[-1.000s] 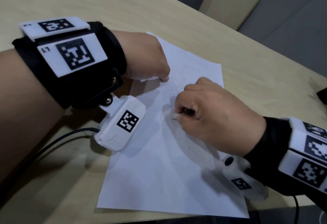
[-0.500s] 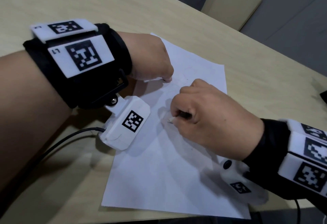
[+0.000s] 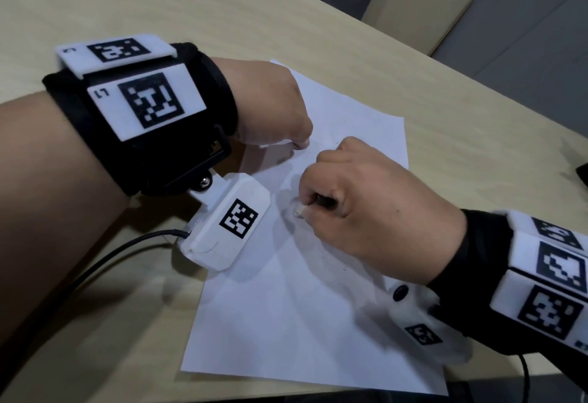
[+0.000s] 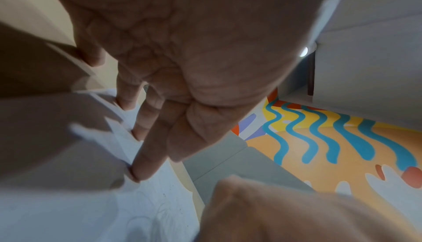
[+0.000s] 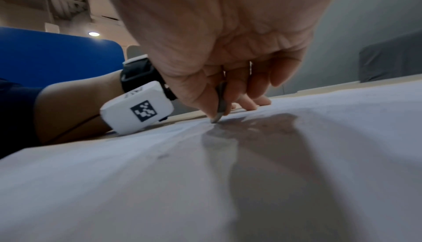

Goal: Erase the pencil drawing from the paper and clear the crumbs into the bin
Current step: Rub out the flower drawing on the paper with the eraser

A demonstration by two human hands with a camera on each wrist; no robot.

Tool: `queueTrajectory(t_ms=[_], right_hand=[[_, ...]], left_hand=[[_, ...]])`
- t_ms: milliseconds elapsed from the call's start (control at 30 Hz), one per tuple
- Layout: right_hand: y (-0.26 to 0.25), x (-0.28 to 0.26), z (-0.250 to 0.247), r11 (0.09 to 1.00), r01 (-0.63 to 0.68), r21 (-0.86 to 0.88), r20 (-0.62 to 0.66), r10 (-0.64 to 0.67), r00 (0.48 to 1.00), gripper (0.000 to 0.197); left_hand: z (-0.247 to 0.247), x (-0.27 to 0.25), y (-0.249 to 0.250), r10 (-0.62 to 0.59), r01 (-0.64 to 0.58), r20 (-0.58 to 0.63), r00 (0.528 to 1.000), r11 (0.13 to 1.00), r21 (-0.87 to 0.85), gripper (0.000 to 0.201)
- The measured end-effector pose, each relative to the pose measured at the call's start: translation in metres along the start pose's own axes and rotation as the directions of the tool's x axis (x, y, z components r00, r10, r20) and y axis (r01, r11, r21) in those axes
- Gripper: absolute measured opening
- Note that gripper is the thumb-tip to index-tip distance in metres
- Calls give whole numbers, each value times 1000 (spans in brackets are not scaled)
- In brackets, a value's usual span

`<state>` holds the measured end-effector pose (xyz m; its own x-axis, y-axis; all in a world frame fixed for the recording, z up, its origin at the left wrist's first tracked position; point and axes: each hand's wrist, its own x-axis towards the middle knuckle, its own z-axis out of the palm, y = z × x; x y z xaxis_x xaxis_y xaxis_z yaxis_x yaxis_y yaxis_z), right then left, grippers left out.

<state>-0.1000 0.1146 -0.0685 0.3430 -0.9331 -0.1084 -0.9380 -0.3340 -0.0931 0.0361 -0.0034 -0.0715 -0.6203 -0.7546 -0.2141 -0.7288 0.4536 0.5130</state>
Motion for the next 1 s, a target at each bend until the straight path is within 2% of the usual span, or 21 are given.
queueTrajectory(t_ms=[100, 233, 367, 467, 600, 733, 867, 1000], right_hand=[[6, 3, -4, 998, -67, -6, -4, 67, 998, 11], [-2, -1, 0, 1000, -9, 23, 16, 8, 1000, 12], [3, 5, -4, 998, -54, -14, 9, 54, 998, 9], [-2, 2, -1, 1000, 17, 25, 40, -18, 999, 11], [0, 6, -3, 1000, -24, -15, 26, 25, 999, 14], [-3, 4, -2, 1000, 20, 5, 58, -20, 998, 13], [-1, 6, -6, 999, -25, -30, 27, 26, 999, 15], [-4, 3, -1, 1000, 7, 20, 56, -8, 998, 16]], left_hand=[[-1, 1, -2, 3, -3, 6, 1000, 1000, 1, 34], [0, 2, -2, 3, -3, -3, 1000, 1000, 0, 31], [0, 2, -4, -27, 26, -11, 1000, 998, -61, 26], [1, 2, -4, -42, 42, -7, 999, 997, -70, 26], [1, 3, -4, -42, 41, -3, 999, 996, -78, 23], [0, 1, -4, -50, 49, -6, 999, 994, -93, 24], [1, 1, -3, -37, 36, -5, 999, 995, -96, 25], [1, 2, -3, -34, 32, -14, 999, 996, -88, 27]])
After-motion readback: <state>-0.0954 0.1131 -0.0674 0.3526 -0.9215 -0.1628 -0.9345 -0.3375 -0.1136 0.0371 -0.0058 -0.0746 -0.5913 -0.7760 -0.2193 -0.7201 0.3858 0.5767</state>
